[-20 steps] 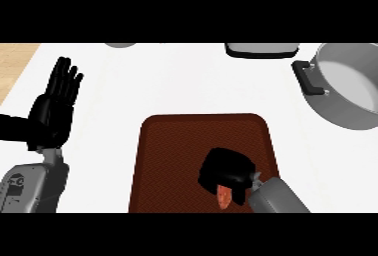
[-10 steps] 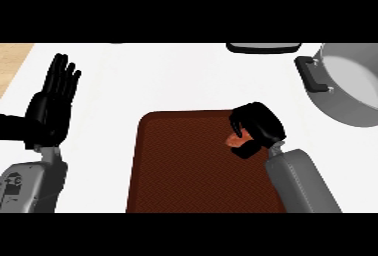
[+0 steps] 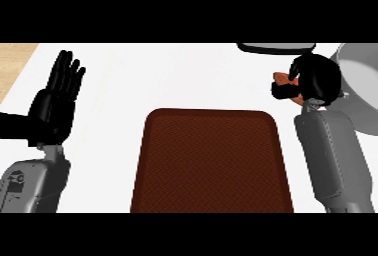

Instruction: Pick the sweet potato from the tray and place it in the pot

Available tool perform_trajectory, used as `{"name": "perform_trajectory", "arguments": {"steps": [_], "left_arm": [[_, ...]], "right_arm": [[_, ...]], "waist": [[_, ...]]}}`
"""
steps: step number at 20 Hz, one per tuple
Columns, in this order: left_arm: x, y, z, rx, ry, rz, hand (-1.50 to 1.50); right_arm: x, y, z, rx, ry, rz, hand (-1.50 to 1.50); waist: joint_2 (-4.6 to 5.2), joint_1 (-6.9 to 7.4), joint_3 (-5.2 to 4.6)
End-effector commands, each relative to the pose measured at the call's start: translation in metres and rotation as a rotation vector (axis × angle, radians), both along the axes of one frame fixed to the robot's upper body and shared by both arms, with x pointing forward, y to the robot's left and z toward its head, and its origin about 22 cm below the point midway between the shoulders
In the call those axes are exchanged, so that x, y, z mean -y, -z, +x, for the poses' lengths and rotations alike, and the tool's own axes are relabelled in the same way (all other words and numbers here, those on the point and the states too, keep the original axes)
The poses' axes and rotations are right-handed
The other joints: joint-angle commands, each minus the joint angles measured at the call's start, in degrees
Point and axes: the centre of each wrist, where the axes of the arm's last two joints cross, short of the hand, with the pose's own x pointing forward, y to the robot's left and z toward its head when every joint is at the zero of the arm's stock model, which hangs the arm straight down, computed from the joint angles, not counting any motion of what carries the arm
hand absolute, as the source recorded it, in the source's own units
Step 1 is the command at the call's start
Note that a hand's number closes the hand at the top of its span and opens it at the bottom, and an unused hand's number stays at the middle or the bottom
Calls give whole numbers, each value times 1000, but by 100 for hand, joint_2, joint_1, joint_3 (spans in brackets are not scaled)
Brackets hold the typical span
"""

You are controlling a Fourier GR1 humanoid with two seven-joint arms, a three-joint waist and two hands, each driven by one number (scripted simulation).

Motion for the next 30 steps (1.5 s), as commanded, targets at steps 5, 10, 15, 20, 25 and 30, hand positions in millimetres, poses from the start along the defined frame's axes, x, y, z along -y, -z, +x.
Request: {"name": "perform_trajectory", "arguments": {"steps": [5, 10, 15, 20, 25, 30], "left_arm": [[16, -8, 6, 17, 66, 0, 0], [35, -8, 8, 7, 106, 4, 0], [27, -2, 6, -14, 73, 4, 0], [12, -6, -1, -8, 44, -3, 0], [13, -7, 6, -25, 16, -17, 0], [-12, 3, -2, -22, -13, 2, 0]], "right_arm": [[38, -85, 31, 282, 653, -92, 150], [28, -109, 50, 352, 909, -166, 150], [21, -98, 65, 238, 1048, -192, 150], [45, -70, 65, 197, 1072, -176, 150], [85, -67, 58, 244, 1086, -172, 150], [102, -43, 49, 253, 1056, -139, 150]], "waist": [[60, 353, 4], [38, 465, 29], [-35, 312, 42], [-122, 121, 53], [-151, -65, 55], [-181, -112, 51]]}}
